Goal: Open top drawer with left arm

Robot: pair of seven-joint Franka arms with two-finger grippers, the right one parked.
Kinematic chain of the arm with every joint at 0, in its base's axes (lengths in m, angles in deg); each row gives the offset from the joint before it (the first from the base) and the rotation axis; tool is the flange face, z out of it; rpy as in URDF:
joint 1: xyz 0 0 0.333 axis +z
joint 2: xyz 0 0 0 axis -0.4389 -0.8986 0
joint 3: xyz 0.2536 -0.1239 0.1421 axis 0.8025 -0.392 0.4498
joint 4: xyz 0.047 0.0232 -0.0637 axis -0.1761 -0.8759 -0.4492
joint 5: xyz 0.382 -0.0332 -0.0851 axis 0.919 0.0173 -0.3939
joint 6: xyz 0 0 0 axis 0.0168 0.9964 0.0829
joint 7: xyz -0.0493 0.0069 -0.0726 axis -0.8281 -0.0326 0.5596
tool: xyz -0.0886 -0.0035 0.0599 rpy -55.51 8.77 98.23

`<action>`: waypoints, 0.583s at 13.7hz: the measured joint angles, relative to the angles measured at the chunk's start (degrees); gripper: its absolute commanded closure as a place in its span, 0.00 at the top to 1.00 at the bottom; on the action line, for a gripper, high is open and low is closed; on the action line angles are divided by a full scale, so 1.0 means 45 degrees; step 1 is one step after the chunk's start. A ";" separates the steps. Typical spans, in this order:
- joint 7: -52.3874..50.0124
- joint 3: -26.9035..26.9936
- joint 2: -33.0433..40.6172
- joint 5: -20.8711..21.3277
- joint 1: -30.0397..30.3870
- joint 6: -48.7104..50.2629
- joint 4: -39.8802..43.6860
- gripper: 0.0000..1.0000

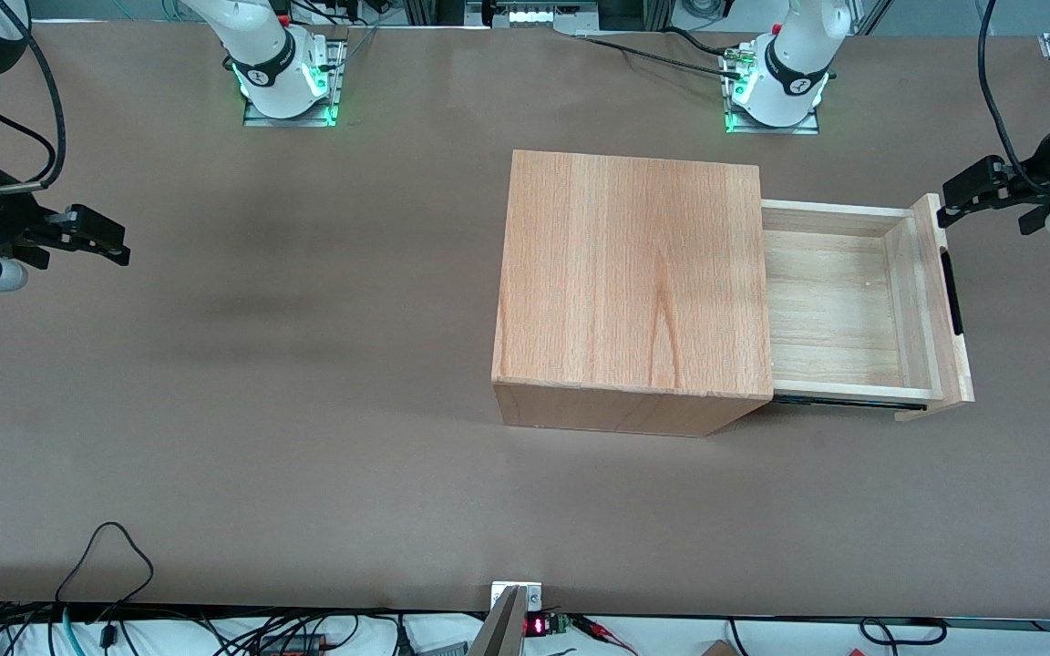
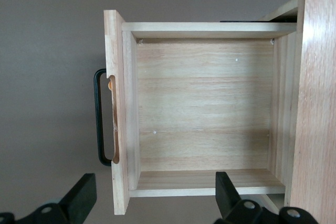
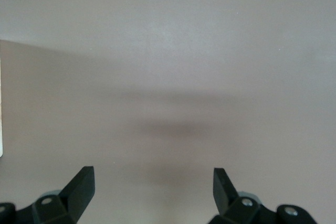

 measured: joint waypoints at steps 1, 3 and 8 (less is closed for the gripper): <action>-0.0213 0.0025 0.0002 0.0000 0.0005 0.0000 -0.0025 1.00; -0.0258 0.0055 0.0002 0.0000 0.0008 0.0000 -0.0046 1.00; -0.0363 -0.0012 0.0003 0.0000 0.0001 0.0117 -0.0046 1.00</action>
